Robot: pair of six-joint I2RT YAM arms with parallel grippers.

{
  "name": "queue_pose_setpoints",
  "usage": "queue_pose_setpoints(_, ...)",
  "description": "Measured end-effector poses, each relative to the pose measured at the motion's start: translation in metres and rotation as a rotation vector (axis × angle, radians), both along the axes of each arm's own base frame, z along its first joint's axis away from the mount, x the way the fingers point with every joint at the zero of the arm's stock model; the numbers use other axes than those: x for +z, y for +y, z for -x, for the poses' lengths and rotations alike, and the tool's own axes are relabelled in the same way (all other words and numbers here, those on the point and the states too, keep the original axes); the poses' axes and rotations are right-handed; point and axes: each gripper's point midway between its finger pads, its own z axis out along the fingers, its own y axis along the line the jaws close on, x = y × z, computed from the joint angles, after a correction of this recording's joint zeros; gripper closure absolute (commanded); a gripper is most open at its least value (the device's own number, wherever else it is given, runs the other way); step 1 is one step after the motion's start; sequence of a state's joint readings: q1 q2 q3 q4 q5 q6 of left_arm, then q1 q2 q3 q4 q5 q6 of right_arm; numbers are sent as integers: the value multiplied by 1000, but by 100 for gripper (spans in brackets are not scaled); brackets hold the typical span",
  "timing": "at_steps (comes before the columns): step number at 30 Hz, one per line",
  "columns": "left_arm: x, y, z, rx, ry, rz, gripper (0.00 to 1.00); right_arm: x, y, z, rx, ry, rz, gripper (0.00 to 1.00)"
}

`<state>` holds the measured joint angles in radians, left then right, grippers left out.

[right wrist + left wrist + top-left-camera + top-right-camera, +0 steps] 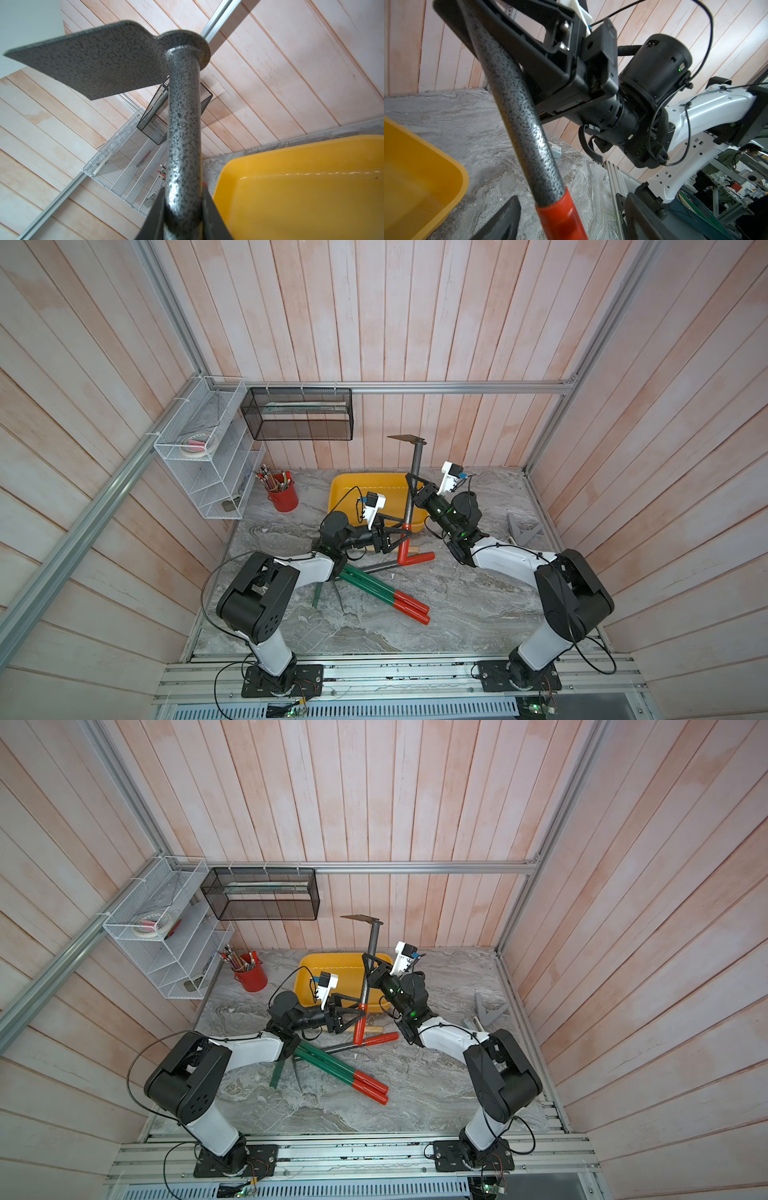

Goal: Put the small hoe into the storage box
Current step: Place the hoe in the storage box.

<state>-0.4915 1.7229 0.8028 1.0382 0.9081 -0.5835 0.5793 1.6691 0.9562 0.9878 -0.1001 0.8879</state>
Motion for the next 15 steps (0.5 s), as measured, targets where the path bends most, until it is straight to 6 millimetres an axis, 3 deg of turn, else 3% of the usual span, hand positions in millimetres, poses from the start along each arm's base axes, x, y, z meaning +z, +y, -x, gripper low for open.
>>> queue_pose_setpoints(3,-6,-4,-1,-7,20,-3,28,-3,3,0,18,8,-5,100)
queue_pose_setpoints(9,-8,-4,-5,16,30,-2,51,-4,4,4,37,7,-22,100)
queue_pose_setpoints(15,-7,-4,-5,14,29,-2,59,0,4,6,50,-1,-47,100)
